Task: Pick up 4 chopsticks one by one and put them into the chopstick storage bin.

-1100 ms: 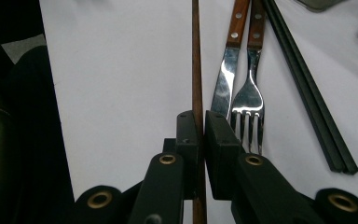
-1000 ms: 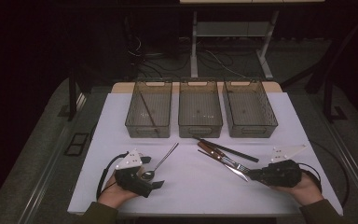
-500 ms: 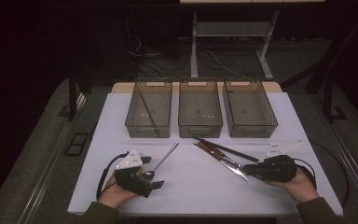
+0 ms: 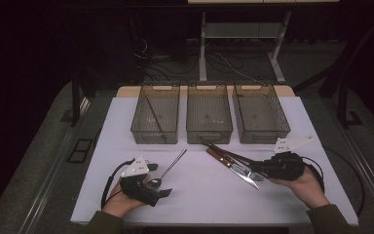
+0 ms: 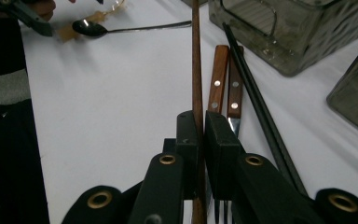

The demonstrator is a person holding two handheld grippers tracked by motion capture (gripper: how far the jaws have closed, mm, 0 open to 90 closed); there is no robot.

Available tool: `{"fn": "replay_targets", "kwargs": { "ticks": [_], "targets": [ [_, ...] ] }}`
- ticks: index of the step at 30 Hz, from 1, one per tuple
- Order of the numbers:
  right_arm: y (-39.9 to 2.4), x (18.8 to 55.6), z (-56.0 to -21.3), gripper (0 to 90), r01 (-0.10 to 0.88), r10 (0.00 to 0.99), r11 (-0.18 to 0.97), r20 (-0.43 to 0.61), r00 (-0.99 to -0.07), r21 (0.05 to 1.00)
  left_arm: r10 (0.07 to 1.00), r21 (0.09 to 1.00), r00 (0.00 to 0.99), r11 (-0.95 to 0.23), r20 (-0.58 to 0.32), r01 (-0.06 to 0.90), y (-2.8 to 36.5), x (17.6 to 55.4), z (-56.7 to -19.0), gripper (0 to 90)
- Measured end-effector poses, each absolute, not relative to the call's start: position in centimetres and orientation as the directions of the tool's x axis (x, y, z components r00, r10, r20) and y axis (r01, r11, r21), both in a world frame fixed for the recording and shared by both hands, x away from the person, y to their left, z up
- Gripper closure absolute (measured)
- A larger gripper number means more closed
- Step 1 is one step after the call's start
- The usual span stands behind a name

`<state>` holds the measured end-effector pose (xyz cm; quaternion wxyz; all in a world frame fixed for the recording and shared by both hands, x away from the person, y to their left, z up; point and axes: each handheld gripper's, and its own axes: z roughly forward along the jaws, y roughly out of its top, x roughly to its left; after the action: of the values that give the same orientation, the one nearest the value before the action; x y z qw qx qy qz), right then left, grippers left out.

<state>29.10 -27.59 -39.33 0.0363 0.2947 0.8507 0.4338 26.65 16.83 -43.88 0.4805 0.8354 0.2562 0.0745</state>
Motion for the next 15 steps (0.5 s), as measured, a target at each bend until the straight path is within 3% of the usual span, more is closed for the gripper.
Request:
{"fn": "replay_targets", "kwargs": {
  "ticks": [15],
  "targets": [
    [-25.3,31.3,-38.1,84.0,0.476,0.554,0.426,0.195,-0.81,0.769,0.497,0.844,0.858,-0.398,-0.131,0.36,16.7,26.6,-44.0,0.0]
  ]
}}
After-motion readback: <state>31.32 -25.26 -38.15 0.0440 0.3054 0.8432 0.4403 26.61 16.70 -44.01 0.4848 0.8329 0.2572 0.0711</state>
